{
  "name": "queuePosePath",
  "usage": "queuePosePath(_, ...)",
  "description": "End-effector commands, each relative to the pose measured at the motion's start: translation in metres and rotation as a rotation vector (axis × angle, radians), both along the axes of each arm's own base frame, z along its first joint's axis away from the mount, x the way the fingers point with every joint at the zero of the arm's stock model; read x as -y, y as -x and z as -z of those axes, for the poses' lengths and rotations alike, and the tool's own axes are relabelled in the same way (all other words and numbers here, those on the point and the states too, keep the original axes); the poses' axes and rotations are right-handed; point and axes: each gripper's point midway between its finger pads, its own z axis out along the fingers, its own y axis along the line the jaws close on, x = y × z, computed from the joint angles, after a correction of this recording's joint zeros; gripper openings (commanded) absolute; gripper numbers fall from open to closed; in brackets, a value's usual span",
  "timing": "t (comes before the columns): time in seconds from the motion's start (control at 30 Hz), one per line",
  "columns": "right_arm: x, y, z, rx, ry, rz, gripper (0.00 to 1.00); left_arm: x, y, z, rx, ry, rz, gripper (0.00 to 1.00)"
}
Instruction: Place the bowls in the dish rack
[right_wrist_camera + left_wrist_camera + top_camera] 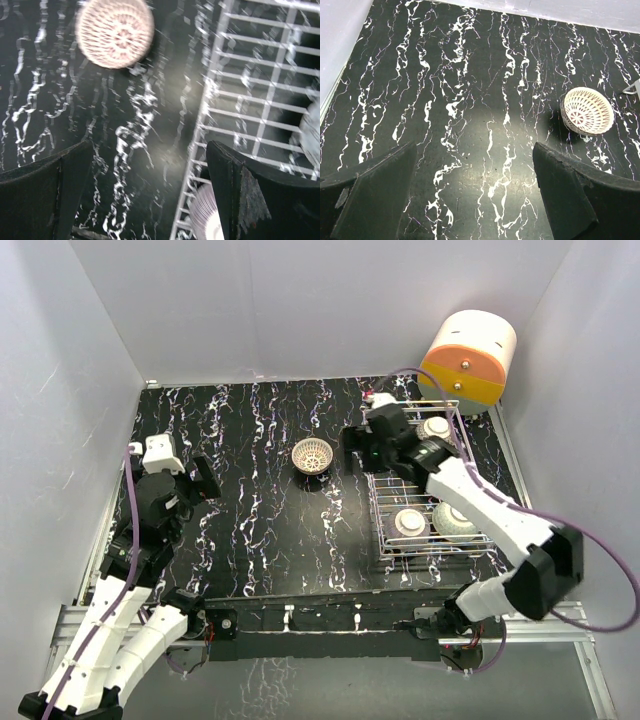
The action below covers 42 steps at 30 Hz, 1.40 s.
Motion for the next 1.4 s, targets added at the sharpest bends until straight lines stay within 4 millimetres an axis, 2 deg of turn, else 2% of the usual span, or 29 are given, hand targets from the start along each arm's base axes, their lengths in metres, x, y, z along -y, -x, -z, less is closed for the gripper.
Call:
queuePosePath(0.0, -0.065, -0.034, -0.035, 0.170, -0.008, -0.176, 1.00, -0.004, -0.002, -0.023, 0.064, 0.005, -0.024, 0.97)
queuePosePath(0.2, -0.126, -0.058, -0.016, 0.201, 0.051, -0.357, 0.99, -0.009, -0.001, -0.026, 0.066, -0.009, -0.044, 0.97)
queuePosePath(0.37, -0.149, -0.081, 0.022, 0.167, 0.112, -0.404, 0.95, -0.019, 0.007, -0.035, 0.098, -0.005, -0.089, 0.97)
queuePosePath(0.47, -0.166, -0.089, 0.037, 0.165, 0.104, -0.454, 0.90, -0.024, 0.013, -0.045, 0.146, 0.012, -0.104, 0.97)
queuePosePath(0.57, -0.180, -0.095, 0.057, 0.145, 0.119, -0.476, 0.88, -0.027, 0.015, -0.046, 0.147, 0.008, -0.112, 0.97)
queuePosePath(0.8, -0.190, -0.104, 0.101, 0.096, 0.201, -0.486, 0.79, -0.029, 0.016, -0.042, 0.119, -0.017, -0.118, 0.97)
queuePosePath(0.93, -0.187, -0.110, 0.119, 0.087, 0.275, -0.451, 0.70, -0.029, 0.015, -0.042, 0.116, -0.020, -0.116, 0.97)
queuePosePath(1.03, -0.183, -0.115, 0.125, 0.099, 0.316, -0.419, 0.67, -0.028, 0.014, -0.041, 0.112, -0.023, -0.112, 0.97)
queuePosePath(1.23, -0.174, -0.120, 0.132, 0.137, 0.418, -0.378, 0.55, -0.025, 0.011, -0.037, 0.100, -0.025, -0.102, 0.97)
queuePosePath(1.37, -0.172, -0.120, 0.138, 0.134, 0.441, -0.374, 0.52, -0.023, 0.009, -0.035, 0.099, -0.024, -0.099, 0.97)
